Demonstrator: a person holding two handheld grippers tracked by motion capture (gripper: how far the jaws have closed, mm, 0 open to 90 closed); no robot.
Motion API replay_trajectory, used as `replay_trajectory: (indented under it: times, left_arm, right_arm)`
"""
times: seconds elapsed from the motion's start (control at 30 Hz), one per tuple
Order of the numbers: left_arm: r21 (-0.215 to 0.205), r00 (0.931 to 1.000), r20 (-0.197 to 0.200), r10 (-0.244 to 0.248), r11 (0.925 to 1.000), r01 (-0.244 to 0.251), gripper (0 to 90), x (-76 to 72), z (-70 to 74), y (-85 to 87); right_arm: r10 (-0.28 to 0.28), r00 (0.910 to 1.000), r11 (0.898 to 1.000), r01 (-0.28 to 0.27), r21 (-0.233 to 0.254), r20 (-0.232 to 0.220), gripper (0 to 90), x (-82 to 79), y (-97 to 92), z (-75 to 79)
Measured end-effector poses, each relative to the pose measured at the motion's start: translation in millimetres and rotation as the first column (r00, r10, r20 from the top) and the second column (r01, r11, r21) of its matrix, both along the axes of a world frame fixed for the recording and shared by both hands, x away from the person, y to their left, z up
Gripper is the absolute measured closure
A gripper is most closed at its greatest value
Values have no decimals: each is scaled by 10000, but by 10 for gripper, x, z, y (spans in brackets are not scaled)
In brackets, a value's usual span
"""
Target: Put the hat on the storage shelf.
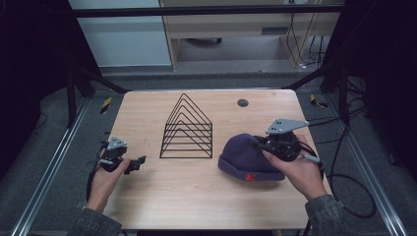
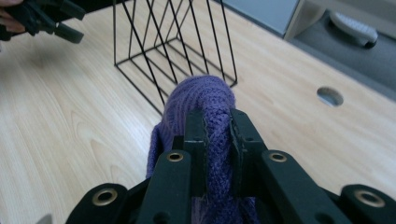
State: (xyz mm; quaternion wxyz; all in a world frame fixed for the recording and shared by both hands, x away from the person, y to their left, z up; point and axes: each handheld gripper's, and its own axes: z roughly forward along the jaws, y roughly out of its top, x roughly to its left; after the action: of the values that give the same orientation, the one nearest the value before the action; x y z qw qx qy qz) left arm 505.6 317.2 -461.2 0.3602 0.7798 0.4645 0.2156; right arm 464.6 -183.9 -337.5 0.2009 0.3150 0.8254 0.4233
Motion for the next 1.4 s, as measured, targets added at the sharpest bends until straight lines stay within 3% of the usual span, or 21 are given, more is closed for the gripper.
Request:
replay_trajectory:
  times: [0.1, 0.23, 0.47, 0.7, 0.9, 1.03, 1.13, 1.3, 1.4]
  left_arm:
    - [-295, 9996, 294, -20, 9996, 28, 96, -45, 75, -7]
    - [-744, 9951, 977, -135, 9970, 208, 87, -121, 252, -41]
    - [-921, 9838, 1699, -566, 9931, 730, 73, -156, 668, -163]
    - [-1437, 9743, 1846, -1288, 9772, 1564, 66, -72, 1102, -275]
    - [-949, 9632, 1986, -1810, 9746, 2027, 65, 0, 1308, -418]
    - [-516, 9613, 1916, -1981, 9760, 2114, 66, 30, 1392, -517]
    - [-424, 9572, 1972, -2121, 9736, 2244, 70, 33, 1442, -575]
    - [-304, 9421, 2244, -2491, 9645, 2623, 71, 19, 1568, -693]
    - [-615, 9377, 2309, -2597, 9579, 2804, 73, 43, 1605, -735]
  right_arm:
    - [24, 9997, 10000, -25, 31, 252, 793, 33, 11, 129]
    - [-30, 9989, 9997, 17, 258, 472, 793, 99, -7, 304]
    - [-150, 9958, 9988, 107, 473, 908, 793, 159, 2, 564]
    - [-309, 9915, 9976, 228, 646, 1264, 793, 232, 46, 760]
    - [-392, 9889, 9963, 278, 813, 1431, 792, 282, 105, 903]
    - [-401, 9879, 9952, 261, 942, 1499, 792, 294, 150, 987]
    - [-408, 9855, 9943, 238, 1041, 1649, 792, 291, 194, 1057]
    - [-412, 9815, 9933, 200, 1138, 1872, 792, 301, 259, 1188]
    - [-379, 9801, 9934, 157, 1138, 1949, 792, 319, 307, 1250]
